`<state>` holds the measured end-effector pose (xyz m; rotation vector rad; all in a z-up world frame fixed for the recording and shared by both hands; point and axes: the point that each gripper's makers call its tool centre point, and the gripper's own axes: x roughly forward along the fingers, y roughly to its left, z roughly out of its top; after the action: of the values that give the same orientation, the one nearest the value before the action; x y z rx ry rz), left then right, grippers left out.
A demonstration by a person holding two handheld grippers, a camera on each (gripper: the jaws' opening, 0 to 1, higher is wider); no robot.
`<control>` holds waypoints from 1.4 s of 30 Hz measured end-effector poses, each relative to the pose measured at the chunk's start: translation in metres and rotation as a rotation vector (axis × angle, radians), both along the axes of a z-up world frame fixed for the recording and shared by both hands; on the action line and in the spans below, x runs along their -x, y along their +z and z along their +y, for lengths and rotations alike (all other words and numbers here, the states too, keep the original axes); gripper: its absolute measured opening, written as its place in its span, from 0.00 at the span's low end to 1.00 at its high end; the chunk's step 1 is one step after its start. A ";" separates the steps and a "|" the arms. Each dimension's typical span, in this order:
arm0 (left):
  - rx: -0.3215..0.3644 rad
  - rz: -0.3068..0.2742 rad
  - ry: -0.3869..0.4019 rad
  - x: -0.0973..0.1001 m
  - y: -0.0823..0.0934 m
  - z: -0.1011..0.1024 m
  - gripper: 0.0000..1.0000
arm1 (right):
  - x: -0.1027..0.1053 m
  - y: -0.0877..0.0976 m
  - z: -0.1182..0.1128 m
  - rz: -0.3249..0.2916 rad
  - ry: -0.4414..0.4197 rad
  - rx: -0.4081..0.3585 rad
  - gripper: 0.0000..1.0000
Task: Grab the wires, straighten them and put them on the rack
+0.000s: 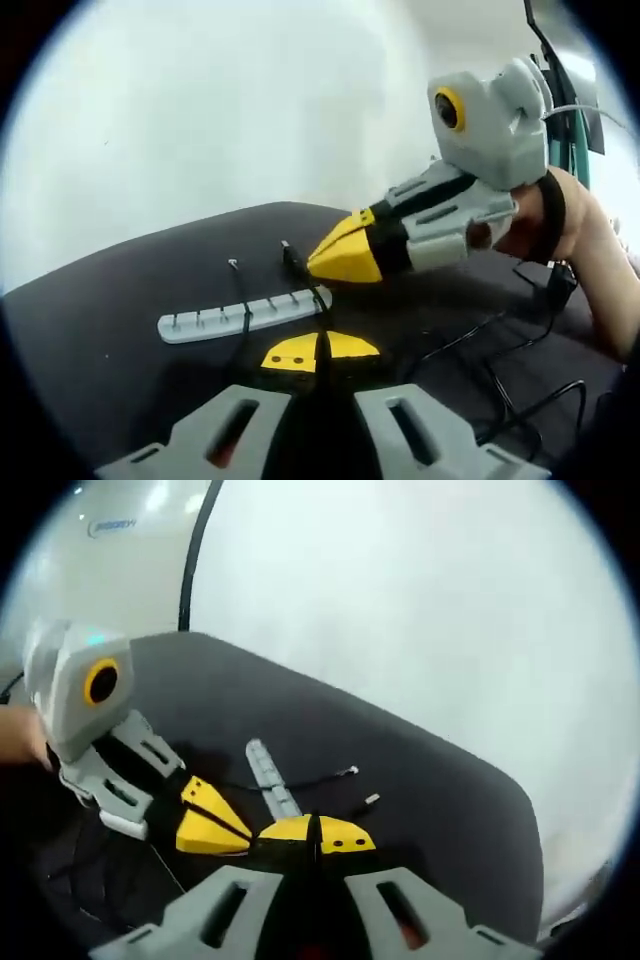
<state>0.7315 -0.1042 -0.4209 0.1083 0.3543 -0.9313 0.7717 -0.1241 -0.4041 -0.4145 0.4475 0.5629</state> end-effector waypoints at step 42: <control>0.001 -0.024 -0.007 0.004 0.000 0.003 0.04 | -0.007 0.028 -0.006 -0.074 0.012 -0.128 0.00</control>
<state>0.7280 -0.1009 -0.4211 0.1201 0.3312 -0.9364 0.7787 -0.1297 -0.3759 -0.3145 0.3368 0.5823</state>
